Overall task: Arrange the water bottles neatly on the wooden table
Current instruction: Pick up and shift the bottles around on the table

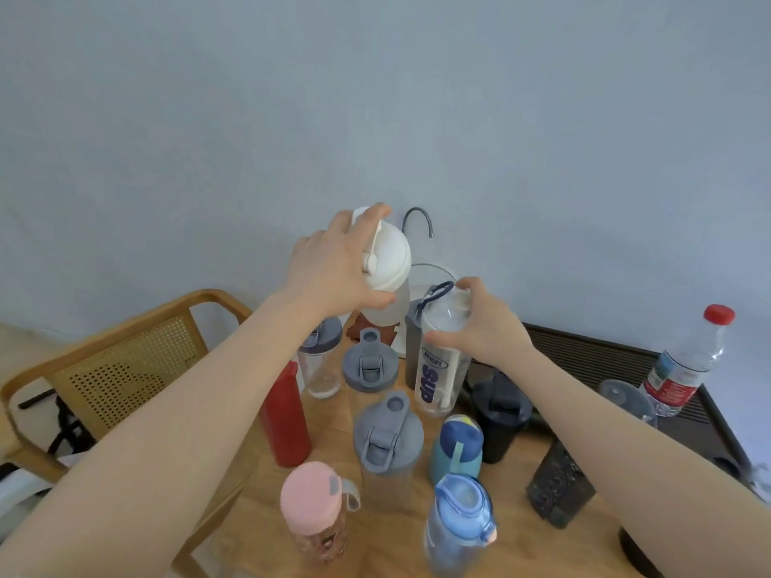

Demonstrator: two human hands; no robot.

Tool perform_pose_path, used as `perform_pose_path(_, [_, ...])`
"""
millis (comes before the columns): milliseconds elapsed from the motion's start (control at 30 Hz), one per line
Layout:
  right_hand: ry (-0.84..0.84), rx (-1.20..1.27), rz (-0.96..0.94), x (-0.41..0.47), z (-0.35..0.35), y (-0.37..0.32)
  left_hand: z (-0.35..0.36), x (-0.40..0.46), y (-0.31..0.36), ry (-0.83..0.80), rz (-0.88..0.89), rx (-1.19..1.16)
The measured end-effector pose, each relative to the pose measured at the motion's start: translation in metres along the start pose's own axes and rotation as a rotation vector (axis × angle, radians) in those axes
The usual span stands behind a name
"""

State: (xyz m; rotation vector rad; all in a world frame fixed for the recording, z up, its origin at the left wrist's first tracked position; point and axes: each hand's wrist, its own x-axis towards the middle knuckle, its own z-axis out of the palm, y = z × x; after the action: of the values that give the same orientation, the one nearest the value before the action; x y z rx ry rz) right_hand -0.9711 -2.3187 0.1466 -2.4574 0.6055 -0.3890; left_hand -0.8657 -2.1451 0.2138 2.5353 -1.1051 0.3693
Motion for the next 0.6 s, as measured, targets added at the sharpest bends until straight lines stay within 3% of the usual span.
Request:
perform_pose_path(367, [-0.259, -0.158, 0.063, 0.027, 0.061, 0.030, 0.059, 0.061, -0.037, -0.175, -0.011, -0.016])
perform_pose_path(600, [-0.363, -0.228, 0.099, 0.040, 0.064, 0.031, 0.095, 0.101, -0.064, -0.300, 0.077, 0.070])
